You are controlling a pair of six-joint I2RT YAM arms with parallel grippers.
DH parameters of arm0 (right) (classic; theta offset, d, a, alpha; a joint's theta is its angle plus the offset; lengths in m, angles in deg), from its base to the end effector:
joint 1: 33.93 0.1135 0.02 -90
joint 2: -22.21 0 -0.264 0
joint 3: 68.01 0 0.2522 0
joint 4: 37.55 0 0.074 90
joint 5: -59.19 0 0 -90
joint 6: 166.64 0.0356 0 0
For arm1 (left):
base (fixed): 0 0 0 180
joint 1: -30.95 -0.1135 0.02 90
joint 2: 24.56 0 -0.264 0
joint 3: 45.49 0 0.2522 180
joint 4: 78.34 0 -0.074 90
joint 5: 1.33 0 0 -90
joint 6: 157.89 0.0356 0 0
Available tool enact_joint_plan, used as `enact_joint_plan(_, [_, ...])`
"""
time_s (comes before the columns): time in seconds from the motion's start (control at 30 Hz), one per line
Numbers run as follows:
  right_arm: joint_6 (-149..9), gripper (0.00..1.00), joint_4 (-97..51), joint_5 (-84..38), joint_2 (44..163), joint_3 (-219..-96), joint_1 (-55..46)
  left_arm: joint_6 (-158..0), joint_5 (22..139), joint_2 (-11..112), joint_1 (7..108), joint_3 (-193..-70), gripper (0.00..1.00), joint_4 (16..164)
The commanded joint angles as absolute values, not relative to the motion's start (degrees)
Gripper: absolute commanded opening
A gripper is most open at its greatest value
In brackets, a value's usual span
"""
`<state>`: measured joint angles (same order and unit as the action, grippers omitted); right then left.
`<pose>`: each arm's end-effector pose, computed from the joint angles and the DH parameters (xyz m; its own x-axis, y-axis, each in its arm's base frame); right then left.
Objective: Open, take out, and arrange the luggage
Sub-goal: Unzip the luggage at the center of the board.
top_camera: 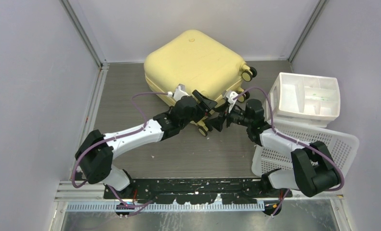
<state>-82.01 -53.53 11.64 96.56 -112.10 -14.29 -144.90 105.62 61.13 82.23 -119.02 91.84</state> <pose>0.2404 0.1113 0.2159 -0.1504 -0.1270 -0.9804 -0.8820 0.4652 0.0751 0.2251 -0.2642 0.2832 -0.6151 -0.7229 -0.3148 -0.0984 0.4665 -0.8791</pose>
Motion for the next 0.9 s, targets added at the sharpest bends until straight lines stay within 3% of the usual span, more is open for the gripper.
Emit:
enact_joint_plan(0.0, [-76.7, 0.81, -63.6, 3.4, 97.6, -112.8, -12.1, -142.0, 110.4, 56.3, 80.8, -129.5, 0.0, 115.0])
enact_joint_plan(0.27, [-71.5, 0.8, -60.7, 2.0, 92.4, -112.4, -12.0, -141.5, 112.6, 54.8, 80.6, -130.4, 0.0, 116.4])
enact_joint_plan(0.47, [-68.5, 0.71, -59.8, -0.1, 93.6, -113.4, -10.9, -141.6, 113.4, 54.3, 80.0, -131.7, 0.0, 116.6])
enact_joint_plan(0.87, [-64.5, 0.67, -65.0, -7.5, 95.9, -113.2, -7.4, -141.1, 114.3, 55.4, 78.8, -137.9, 0.01, 115.7])
